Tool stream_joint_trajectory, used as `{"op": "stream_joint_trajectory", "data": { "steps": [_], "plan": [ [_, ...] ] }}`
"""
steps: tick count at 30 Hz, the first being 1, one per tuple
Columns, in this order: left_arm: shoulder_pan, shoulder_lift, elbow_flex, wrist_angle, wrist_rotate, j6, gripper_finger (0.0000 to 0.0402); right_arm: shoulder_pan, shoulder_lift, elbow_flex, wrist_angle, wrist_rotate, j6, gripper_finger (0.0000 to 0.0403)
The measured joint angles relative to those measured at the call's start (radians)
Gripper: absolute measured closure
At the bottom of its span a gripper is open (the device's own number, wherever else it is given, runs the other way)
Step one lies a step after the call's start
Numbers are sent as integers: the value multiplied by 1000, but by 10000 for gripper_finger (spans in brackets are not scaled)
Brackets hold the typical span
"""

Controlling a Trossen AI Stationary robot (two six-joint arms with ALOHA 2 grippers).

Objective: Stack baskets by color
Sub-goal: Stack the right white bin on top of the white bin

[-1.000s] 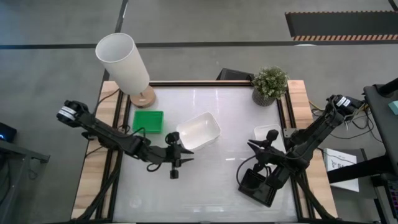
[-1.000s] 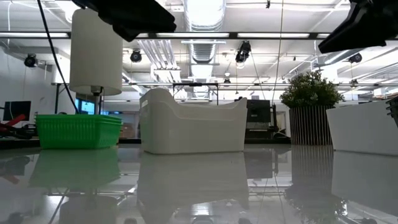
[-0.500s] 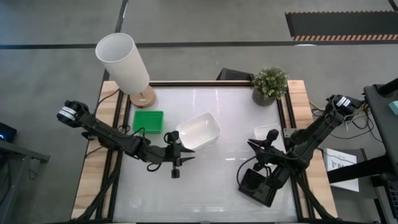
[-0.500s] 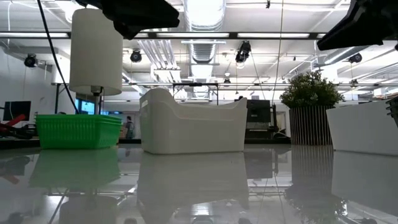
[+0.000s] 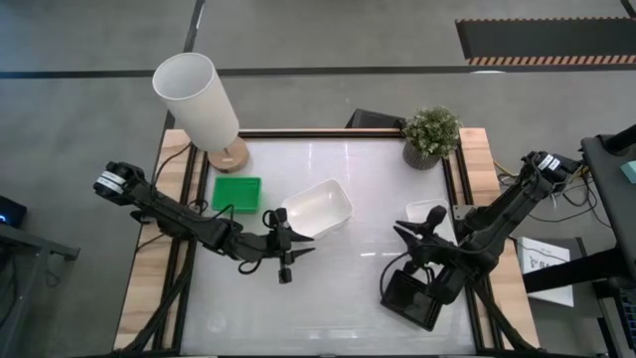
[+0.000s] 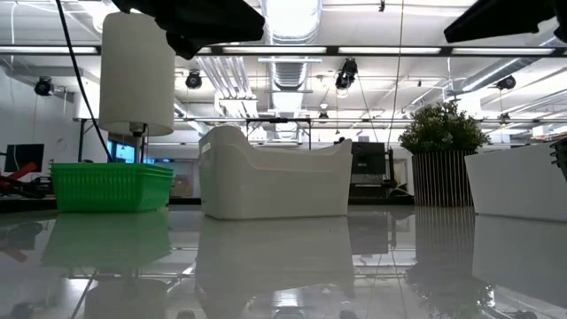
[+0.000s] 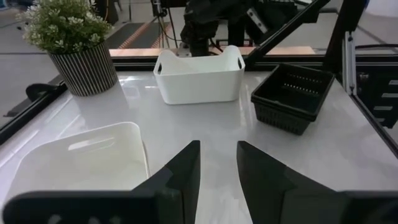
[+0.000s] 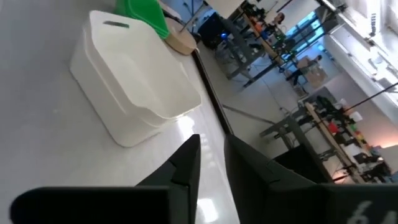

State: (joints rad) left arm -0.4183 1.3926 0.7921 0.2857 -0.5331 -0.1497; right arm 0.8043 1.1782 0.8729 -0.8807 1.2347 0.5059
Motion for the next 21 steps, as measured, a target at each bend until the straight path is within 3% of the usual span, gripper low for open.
{"op": "stream_joint_trajectory", "data": {
  "steps": [5, 11, 21],
  "plan": [
    [0, 0, 0, -1, 0, 0, 313, 0, 0, 38, -2, -60, -10, 303],
    [5, 0, 0, 3, 0, 11, 313, 0, 0, 97, -3, -301, -14, 269],
    [6, 0, 0, 5, -1, 7, 313, -7, -31, 210, -94, -650, 410, 241]
  ]
}}
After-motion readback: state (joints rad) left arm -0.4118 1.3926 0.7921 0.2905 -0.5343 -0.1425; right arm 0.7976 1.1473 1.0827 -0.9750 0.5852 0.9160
